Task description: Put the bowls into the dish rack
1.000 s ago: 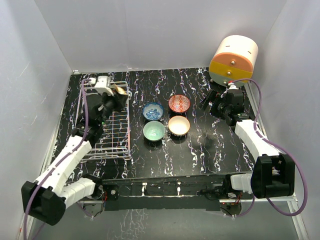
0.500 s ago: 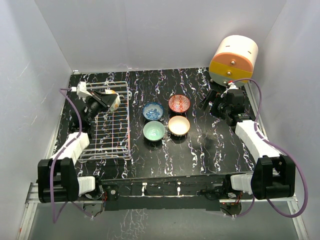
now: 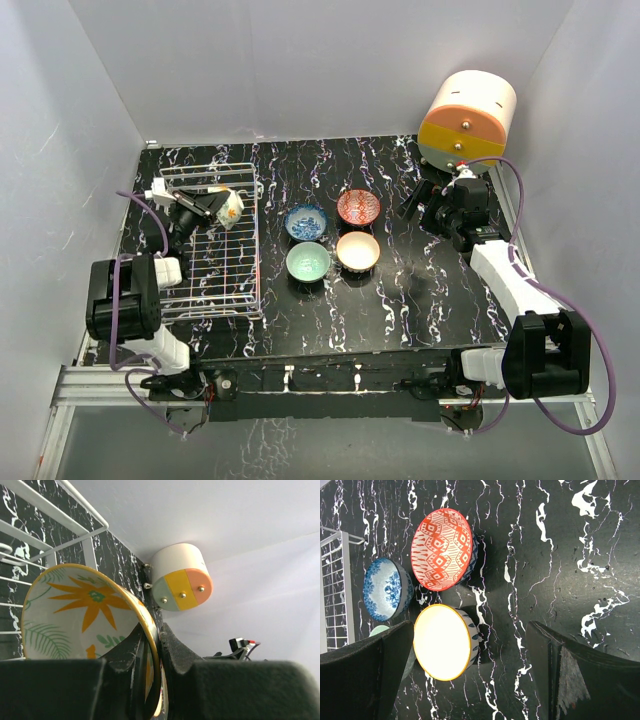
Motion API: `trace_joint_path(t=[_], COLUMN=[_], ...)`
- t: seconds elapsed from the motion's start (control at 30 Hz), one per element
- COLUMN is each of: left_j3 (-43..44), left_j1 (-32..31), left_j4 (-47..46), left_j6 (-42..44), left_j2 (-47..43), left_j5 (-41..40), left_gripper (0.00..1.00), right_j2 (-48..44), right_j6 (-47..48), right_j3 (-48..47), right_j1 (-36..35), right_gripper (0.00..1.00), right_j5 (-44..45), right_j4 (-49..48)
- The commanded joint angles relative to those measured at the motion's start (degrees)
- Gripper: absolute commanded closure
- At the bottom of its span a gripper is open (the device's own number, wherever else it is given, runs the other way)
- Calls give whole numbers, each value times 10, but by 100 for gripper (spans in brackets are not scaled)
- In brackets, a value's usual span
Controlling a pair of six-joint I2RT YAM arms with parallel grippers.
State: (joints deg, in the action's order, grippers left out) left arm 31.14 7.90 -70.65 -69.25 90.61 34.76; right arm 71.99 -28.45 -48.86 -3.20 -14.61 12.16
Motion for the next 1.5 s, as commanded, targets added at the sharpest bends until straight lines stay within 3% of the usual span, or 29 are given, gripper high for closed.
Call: trace_joint_path(t=[0.0, 0.33, 0.57, 0.7, 0.73, 0.87, 1.3, 1.47], left_j3=[27, 65, 66, 65, 64, 56, 90, 111], left_j1=[2, 4, 5, 8, 9, 16, 33, 34], left_j4=[-119, 68, -6, 9, 12, 62, 301, 388], left_j6=[-59, -32, -87, -85, -80, -64, 56, 100], left_j2=[16, 41, 93, 102, 100, 89, 19, -1], left_j5=[37, 47, 66, 66, 63, 54, 5, -23], left_gripper=[100, 100, 100, 100, 98, 74, 54, 52], right_j2=[-5, -8, -8, -8, -8, -8, -6, -6], right_j6=[9, 6, 7, 7, 7, 9, 8, 7], right_j3=[-2, 3, 5, 7, 7, 9, 4, 3], right_j1=[3, 3, 4, 3, 3, 3, 4, 3], right_gripper=[2, 2, 2, 2, 2, 2, 1, 2], right_j5=[12, 13, 15, 15, 15, 15, 8, 9], right_j4=[-21, -21, -22, -22, -22, -22, -25, -25])
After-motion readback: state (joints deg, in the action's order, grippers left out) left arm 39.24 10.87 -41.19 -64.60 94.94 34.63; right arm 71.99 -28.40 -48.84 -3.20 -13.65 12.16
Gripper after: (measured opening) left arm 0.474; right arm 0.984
